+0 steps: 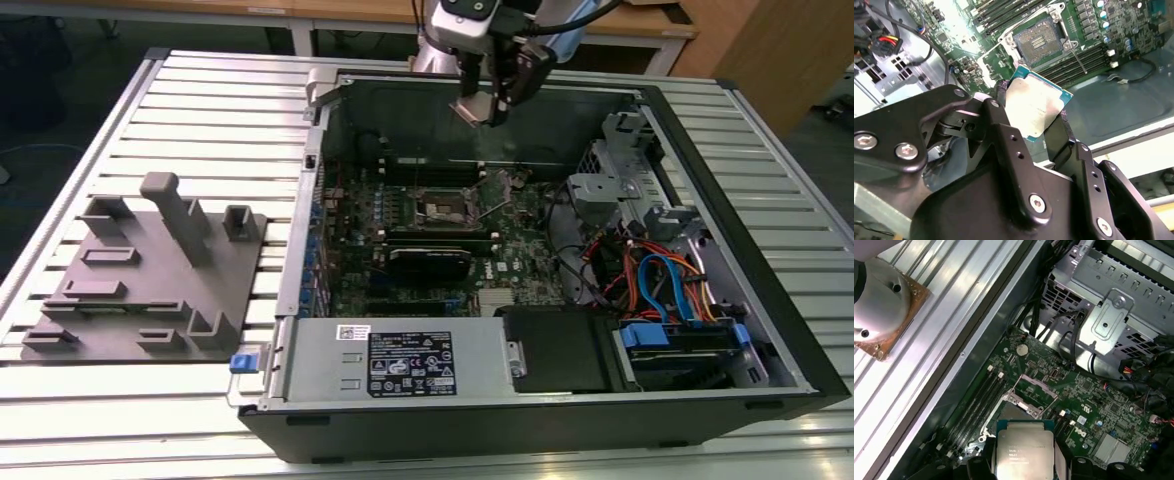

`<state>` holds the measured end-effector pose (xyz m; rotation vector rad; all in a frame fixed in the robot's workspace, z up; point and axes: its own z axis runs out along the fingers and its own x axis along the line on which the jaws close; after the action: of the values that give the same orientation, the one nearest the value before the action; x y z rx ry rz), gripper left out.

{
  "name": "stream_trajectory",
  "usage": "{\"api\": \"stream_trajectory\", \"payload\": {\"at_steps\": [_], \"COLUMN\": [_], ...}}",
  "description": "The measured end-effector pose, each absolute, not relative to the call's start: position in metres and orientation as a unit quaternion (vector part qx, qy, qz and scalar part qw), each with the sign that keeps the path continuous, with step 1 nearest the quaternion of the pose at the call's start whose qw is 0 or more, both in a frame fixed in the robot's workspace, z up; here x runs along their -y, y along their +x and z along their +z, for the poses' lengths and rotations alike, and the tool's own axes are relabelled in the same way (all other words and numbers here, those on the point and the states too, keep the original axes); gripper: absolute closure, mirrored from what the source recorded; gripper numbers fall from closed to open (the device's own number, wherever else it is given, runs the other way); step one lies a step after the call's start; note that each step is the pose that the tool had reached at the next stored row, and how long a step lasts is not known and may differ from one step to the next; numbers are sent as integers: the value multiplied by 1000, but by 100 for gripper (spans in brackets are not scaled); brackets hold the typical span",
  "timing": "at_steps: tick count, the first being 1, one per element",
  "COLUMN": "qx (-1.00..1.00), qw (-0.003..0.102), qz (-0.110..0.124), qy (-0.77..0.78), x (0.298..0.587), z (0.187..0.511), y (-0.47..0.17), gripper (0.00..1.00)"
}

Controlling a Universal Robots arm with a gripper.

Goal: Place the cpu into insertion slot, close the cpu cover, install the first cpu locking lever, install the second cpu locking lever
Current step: 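Place the cpu into insertion slot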

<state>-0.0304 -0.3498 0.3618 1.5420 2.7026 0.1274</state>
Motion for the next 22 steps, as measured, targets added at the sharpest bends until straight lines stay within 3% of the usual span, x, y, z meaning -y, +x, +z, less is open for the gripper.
{"api": "stream_trajectory", "payload": {"at_steps": [22], "qx": [-850], "qw": [15], "qz": [40], "qy": [526], "x": [350], "z": [362], "y": [-30], "gripper": [46]}}
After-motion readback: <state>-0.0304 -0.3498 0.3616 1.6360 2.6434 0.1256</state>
